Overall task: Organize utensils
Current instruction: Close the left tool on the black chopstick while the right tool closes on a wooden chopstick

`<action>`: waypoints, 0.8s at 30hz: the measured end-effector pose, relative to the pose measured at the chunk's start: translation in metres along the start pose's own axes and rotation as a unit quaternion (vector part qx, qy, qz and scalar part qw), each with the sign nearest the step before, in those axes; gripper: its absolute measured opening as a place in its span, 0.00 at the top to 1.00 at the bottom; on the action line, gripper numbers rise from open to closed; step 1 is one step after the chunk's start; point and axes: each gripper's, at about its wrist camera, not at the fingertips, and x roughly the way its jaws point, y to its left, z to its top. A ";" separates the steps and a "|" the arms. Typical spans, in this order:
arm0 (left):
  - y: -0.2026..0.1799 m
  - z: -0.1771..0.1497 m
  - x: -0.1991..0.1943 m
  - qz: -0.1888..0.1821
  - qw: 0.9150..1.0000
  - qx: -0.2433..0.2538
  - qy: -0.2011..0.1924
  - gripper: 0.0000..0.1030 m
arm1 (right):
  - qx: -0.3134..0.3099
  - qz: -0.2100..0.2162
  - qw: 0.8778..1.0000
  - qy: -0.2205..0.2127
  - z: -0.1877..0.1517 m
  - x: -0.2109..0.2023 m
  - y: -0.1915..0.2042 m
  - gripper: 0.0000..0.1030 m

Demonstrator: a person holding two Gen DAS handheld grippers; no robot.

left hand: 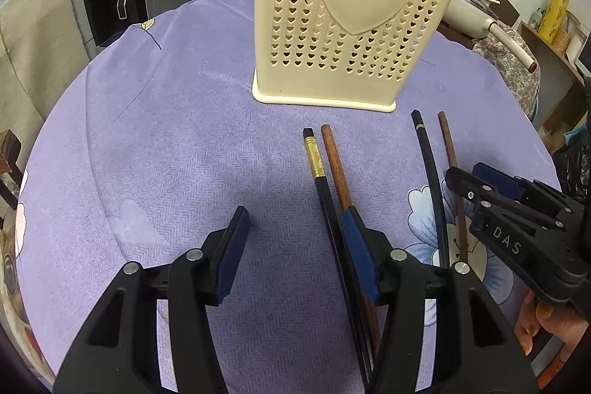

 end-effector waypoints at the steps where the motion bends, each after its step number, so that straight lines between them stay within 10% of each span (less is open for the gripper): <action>1: 0.000 0.000 0.000 -0.001 1.000 0.001 0.000 0.48 | 0.000 0.000 1.000 0.000 0.000 0.000 0.000 0.65; 24: -0.005 0.014 0.012 0.027 1.000 0.013 0.003 0.60 | 0.003 -0.004 1.000 0.001 0.003 0.002 0.001 0.65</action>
